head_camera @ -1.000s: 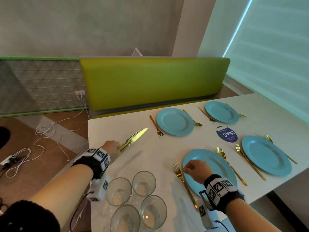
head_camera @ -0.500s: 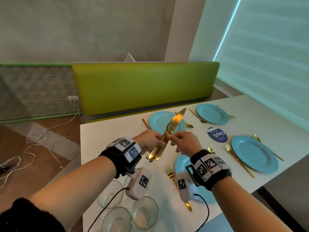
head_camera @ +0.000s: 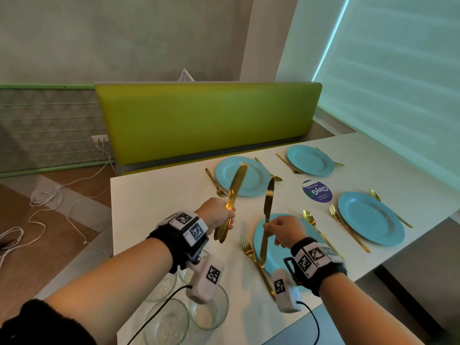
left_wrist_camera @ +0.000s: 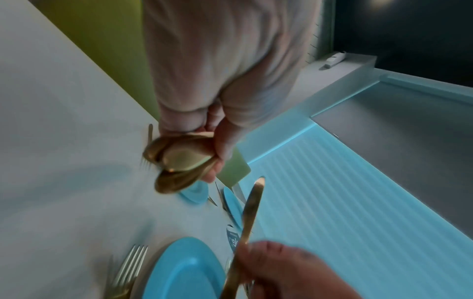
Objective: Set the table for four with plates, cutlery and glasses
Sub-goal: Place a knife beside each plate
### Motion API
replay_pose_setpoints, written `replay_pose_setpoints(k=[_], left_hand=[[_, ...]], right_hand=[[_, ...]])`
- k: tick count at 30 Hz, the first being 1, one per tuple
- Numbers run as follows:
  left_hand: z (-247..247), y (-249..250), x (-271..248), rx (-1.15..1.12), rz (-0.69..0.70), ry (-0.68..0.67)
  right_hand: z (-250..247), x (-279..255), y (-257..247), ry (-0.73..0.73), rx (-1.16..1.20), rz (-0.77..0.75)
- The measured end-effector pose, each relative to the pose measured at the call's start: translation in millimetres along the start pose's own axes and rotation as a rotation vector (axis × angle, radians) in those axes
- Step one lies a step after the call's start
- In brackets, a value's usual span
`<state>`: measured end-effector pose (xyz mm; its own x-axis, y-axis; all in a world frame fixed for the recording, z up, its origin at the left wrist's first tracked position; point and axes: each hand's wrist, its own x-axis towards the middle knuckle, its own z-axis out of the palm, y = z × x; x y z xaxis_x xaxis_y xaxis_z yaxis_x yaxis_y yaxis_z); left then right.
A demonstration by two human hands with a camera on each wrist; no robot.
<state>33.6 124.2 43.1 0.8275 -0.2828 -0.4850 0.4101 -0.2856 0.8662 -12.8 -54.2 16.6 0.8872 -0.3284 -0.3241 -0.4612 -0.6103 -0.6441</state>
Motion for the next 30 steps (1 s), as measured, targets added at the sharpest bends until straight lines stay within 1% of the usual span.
replay_pose_setpoints(k=[3, 7, 9, 11, 14, 21, 30], left_hand=[[-5, -2, 3, -0.055, -0.015, 0.054], [-6, -6, 5, -0.106, -0.032, 0.068], [-5, -7, 5, -0.119, -0.038, 0.062], [-4, -9, 5, -0.131, -0.042, 0.061], [-4, -10, 7, -0.146, -0.043, 0.062], [-6, -10, 10, -0.141, -0.030, 0.071], [-6, -10, 12, -0.134, -0.038, 0.064]], right_hand=[[19, -2, 23, -0.097, -0.204, 0.035], [51, -7, 42, -0.194, -0.462, 0.007], [62, -9, 45, -0.236, -0.541, -0.001], [72, -8, 48, -0.252, -0.561, 0.012], [81, -6, 51, -0.236, -0.571, 0.052], [96, -2, 56, -0.159, -0.636, 0.070], [103, 5, 61, -0.077, -0.620, 0.091]])
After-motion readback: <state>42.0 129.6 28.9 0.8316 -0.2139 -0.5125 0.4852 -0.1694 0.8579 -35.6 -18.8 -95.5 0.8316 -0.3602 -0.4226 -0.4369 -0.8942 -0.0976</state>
